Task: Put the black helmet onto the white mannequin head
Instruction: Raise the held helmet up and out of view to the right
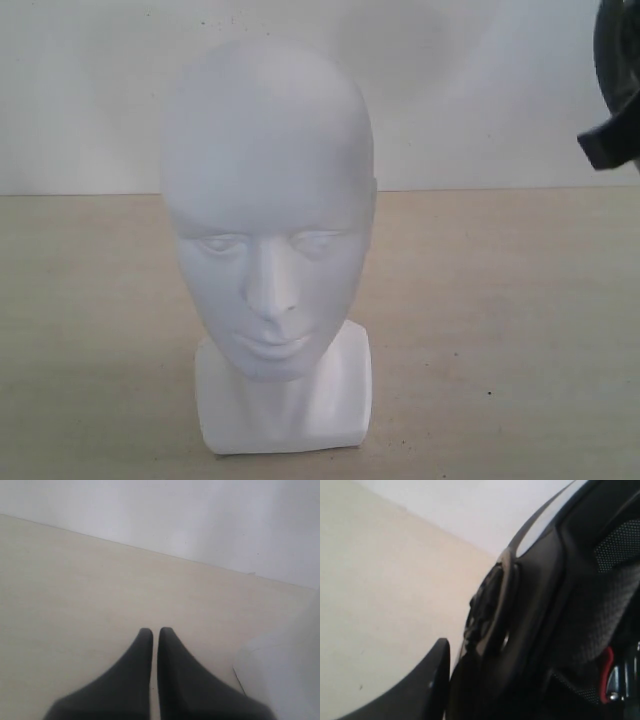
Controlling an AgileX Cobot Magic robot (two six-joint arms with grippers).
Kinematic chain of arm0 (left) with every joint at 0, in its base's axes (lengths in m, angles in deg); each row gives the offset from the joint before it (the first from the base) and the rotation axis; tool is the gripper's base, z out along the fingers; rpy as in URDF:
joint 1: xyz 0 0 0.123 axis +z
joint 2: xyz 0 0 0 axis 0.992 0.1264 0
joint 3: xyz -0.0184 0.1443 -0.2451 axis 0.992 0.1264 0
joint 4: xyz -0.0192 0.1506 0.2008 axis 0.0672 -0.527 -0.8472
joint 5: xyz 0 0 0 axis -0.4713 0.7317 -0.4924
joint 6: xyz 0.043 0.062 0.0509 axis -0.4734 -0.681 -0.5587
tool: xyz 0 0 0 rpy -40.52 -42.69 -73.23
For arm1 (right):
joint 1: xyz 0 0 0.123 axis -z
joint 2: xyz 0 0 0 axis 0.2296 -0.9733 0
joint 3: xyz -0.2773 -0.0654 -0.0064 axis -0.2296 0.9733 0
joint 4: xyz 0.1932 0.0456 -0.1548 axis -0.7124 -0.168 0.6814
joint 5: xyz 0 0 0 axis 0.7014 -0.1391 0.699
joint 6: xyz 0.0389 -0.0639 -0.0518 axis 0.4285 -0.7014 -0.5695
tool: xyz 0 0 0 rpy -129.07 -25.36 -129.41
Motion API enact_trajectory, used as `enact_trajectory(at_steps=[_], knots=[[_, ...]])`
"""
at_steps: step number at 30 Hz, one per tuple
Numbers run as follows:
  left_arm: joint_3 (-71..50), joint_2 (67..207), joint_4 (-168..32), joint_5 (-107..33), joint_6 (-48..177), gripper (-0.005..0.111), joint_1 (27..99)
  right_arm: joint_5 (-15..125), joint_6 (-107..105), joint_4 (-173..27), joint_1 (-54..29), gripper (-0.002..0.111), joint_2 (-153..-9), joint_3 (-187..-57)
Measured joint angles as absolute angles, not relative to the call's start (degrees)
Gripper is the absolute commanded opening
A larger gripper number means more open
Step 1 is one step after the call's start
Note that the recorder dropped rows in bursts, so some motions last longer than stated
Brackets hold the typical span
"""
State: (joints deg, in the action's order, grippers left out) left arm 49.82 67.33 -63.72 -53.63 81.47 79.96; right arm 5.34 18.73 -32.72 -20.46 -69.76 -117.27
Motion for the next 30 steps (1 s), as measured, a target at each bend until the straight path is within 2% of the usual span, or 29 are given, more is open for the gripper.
enact_trajectory(at_steps=[4,10,23,30], knots=[[49.8,67.3,-63.7,-53.6,81.5,0.004,80.0,0.6,17.7,-40.8,-20.5,0.000,-72.7,-119.5],[49.8,67.3,-63.7,-53.6,81.5,0.004,80.0,18.7,21.8,-42.6,-20.5,0.000,-73.9,-120.4],[49.8,67.3,-63.7,-53.6,81.5,0.004,80.0,42.9,33.9,-32.9,-20.5,0.000,-74.0,-120.6],[49.8,67.3,-63.7,-53.6,81.5,0.004,80.0,53.6,39.2,-31.2,-13.1,0.000,-72.9,-120.6]])
